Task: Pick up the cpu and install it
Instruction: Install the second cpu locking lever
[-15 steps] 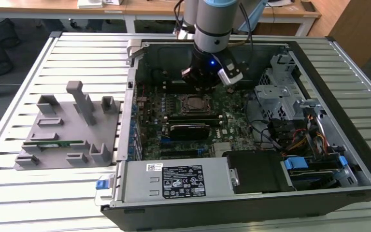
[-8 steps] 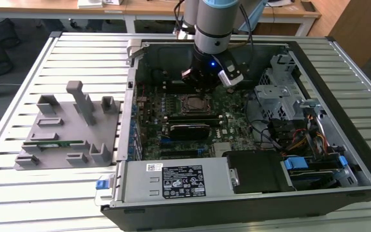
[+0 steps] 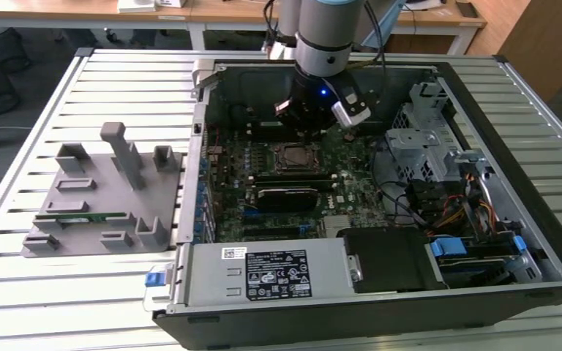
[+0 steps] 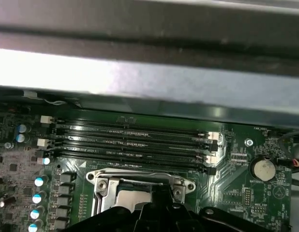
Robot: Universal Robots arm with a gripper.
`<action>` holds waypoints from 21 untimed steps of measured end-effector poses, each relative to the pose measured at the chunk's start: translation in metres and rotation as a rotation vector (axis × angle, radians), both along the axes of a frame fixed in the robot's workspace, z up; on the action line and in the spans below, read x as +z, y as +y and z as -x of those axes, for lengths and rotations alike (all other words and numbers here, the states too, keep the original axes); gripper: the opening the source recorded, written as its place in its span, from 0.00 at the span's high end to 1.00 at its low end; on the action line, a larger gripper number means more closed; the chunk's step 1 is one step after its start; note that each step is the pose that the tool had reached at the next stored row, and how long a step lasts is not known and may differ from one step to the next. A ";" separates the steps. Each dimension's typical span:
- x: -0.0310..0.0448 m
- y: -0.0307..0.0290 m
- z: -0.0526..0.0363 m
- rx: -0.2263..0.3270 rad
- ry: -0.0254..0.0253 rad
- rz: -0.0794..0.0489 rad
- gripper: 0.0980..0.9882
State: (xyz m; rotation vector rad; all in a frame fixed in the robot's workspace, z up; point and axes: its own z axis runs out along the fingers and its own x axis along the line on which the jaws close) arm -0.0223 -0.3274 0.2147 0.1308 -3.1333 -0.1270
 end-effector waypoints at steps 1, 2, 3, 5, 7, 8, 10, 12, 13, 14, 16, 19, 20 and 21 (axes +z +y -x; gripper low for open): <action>0.0031 0.0000 0.0000 0.000 0.0000 0.000 0.99; 0.0061 0.0000 0.0000 0.000 0.0001 0.000 0.99; 0.0089 0.0000 0.0000 0.000 0.0001 0.000 0.99; 0.0129 0.0000 0.0000 0.000 0.0001 0.000 0.99; 0.0136 -0.0001 0.0000 0.000 0.0000 0.000 0.99; 0.0136 -0.0005 0.0000 0.000 0.0000 0.000 0.99; 0.0136 -0.0024 0.0000 0.000 0.0001 0.000 0.99; 0.0136 -0.0058 0.0000 0.000 0.0001 0.000 0.99; 0.0136 -0.0079 0.0000 0.000 0.0000 0.000 0.99; 0.0136 -0.0104 0.0000 0.000 0.0001 0.000 0.99; 0.0136 -0.0151 0.0000 0.000 0.0012 0.000 0.99; 0.0136 -0.0204 -0.0003 0.000 0.0056 0.000 0.99; 0.0137 -0.0221 -0.0003 0.000 0.0074 0.000 0.99; 0.0136 -0.0237 -0.0005 0.000 0.0094 0.000 0.99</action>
